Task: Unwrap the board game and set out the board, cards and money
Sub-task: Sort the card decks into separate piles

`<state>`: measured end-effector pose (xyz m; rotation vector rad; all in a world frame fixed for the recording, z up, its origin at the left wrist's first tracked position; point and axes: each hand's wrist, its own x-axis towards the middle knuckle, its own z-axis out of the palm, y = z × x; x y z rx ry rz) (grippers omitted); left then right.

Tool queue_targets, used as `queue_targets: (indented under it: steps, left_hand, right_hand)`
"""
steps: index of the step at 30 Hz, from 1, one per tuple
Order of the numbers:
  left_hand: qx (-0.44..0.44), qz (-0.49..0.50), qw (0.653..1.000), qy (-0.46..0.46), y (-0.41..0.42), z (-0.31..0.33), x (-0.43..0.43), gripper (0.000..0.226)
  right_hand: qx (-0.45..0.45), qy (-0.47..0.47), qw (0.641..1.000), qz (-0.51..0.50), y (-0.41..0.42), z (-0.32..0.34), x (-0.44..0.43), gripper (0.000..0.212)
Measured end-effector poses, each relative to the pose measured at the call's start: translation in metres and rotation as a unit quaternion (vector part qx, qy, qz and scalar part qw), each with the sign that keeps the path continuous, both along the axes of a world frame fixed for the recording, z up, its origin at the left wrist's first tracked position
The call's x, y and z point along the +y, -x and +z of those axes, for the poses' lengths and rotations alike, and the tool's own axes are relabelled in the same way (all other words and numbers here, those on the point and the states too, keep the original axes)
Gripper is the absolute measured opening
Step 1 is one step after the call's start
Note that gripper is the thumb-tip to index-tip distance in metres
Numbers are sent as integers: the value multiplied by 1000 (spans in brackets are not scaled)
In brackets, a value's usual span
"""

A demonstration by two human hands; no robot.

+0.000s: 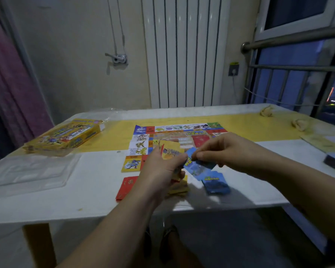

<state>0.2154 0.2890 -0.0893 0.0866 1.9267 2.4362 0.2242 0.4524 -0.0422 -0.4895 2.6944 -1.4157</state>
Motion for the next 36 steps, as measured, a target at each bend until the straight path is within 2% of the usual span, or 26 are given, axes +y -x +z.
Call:
queue_targets:
  steps: [3, 6, 8, 11, 13, 15, 18, 23, 26, 30, 32, 34, 36]
  left_hand:
    - [-60, -5, 993, -102, 2, 4, 9, 22]
    - [-133, -10, 961, -244, 6, 4, 5, 25]
    - [-140, -15, 959, -246, 4, 1, 2, 28]
    - [-99, -43, 981, -164, -4, -5, -4, 31]
    - [-71, -66, 992, -83, -12, -5, -7, 28]
    - [-53, -75, 995, -47, -15, -6, -7, 25]
    - [-33, -61, 997, -29, -17, -7, -6, 28]
    - [-23, -28, 998, -51, -20, -8, -15, 21]
    - [-41, -1, 993, -114, -17, -7, -32, 19]
    - [-26, 13, 996, -83, -16, -9, -48, 19]
    - [-23, 26, 998, -55, -14, -12, -49, 19]
    - [-13, 43, 999, -18, -10, -15, -51, 19]
    - [13, 42, 999, 30, -7, -14, -53, 21]
  right_hand:
    - [22, -7, 998, -66, 3, -10, 18, 12]
    - [29, -95, 991, -91, 4, -31, 26, 13]
    - [34, -186, 977, -96, 3, -44, 28, 17]
    - [49, -300, 948, -92, 1, -48, 28, 18]
    - [95, -271, 953, -100, 1, -42, 27, 17]
    - [122, -143, 977, -99, 4, -31, 20, 18]
    - [63, 13, 997, -46, 6, -17, -3, 15]
    - [48, 17, 998, -42, 19, -15, -27, 11]
    - [14, 99, 994, -53, 23, -14, -30, 6]
    - [-75, 219, 972, -25, 22, -19, -40, 24]
    - [-97, 208, 973, -4, 17, -21, -46, 33]
    - [-63, 96, 993, 8, 10, -19, -50, 36]
    - [15, -21, 1000, 17, 7, -14, -51, 28]
